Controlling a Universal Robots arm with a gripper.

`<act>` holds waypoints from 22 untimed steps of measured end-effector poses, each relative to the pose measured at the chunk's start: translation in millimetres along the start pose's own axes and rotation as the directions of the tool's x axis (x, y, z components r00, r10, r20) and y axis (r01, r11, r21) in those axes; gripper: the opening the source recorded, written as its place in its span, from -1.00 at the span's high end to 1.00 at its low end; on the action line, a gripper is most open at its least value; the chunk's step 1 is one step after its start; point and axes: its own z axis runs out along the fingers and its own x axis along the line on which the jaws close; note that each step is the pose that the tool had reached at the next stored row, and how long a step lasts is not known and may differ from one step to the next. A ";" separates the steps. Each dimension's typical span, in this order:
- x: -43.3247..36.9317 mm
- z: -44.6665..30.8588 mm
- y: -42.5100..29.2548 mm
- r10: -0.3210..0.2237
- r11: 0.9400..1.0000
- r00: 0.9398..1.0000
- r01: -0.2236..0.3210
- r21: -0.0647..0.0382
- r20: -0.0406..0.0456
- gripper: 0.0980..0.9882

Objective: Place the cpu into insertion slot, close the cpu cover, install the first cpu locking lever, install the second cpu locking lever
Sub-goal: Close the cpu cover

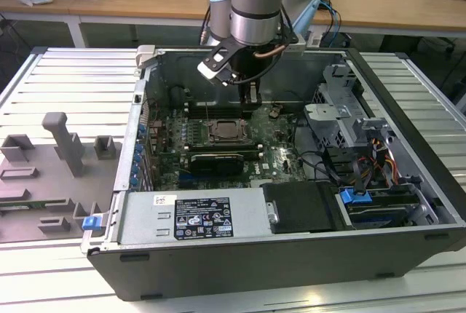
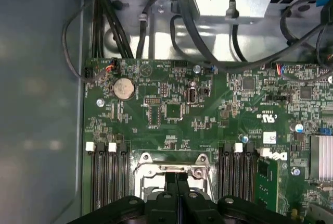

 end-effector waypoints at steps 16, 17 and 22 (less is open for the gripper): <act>-0.4 13.6 -26.8 -0.003 1.000 1.000 0.003 0.001 -0.001 0.98; -0.7 13.6 -27.3 -0.003 1.000 1.000 0.003 0.001 -0.001 0.98; -5.4 19.2 -39.2 -0.006 1.000 1.000 0.006 0.001 -0.002 0.98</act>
